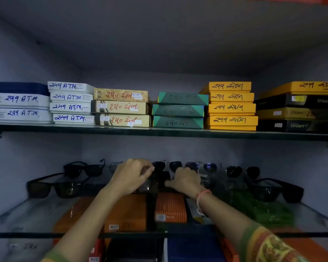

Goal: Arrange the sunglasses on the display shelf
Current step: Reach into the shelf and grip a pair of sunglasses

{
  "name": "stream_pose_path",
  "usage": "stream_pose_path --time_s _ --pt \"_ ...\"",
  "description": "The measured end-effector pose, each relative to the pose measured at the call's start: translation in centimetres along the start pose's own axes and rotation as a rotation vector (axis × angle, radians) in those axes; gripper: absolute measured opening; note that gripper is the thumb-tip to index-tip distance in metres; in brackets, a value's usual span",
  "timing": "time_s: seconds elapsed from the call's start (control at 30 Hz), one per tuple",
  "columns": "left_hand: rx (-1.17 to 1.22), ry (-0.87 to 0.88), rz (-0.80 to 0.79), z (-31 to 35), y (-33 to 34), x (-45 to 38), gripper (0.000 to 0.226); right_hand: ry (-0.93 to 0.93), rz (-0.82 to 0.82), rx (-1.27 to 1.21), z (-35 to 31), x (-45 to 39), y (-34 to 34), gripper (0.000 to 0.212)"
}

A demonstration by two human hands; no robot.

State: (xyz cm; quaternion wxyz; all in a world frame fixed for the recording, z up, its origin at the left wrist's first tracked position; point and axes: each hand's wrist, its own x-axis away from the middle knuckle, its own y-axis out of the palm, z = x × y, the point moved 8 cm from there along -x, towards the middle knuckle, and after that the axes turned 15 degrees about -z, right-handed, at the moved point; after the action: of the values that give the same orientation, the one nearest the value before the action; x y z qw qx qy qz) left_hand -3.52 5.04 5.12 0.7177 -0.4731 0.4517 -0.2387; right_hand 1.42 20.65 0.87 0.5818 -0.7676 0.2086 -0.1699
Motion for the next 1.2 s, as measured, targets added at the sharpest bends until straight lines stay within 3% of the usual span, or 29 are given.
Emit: stream_pose_path --time_s 0.1,0.27,0.4,0.6,0.83,1.03,1.2 --pt "0.058 0.027 -0.033 -0.4 0.7 -0.9 0.023 0.038 0.000 0.019 1.2 0.6 -0.1 0.042" --pt "0.086 0.075 -0.114 1.2 2.1 -2.1 0.025 0.070 0.145 0.028 4.7 3.0 -1.8 0.034" --pt "0.099 0.123 -0.173 3.4 3.6 -3.1 0.031 0.008 0.289 -0.021 6.9 5.6 -3.8 0.020" --pt "0.164 0.116 -0.212 5.2 4.1 -4.2 0.038 -0.043 0.379 -0.143 8.8 8.9 -6.8 0.018" --pt "0.259 0.073 -0.150 5.9 2.6 -4.1 0.031 -0.043 0.394 -0.408 11.2 9.3 -8.6 0.019" --pt "0.253 -0.052 -0.216 6.8 2.8 -5.4 0.027 0.096 0.332 -0.355 14.0 6.7 -9.6 0.018" --pt "0.339 -0.161 -0.289 7.3 4.6 -7.3 0.037 0.189 0.278 -0.281 16.4 5.7 -9.6 0.026"
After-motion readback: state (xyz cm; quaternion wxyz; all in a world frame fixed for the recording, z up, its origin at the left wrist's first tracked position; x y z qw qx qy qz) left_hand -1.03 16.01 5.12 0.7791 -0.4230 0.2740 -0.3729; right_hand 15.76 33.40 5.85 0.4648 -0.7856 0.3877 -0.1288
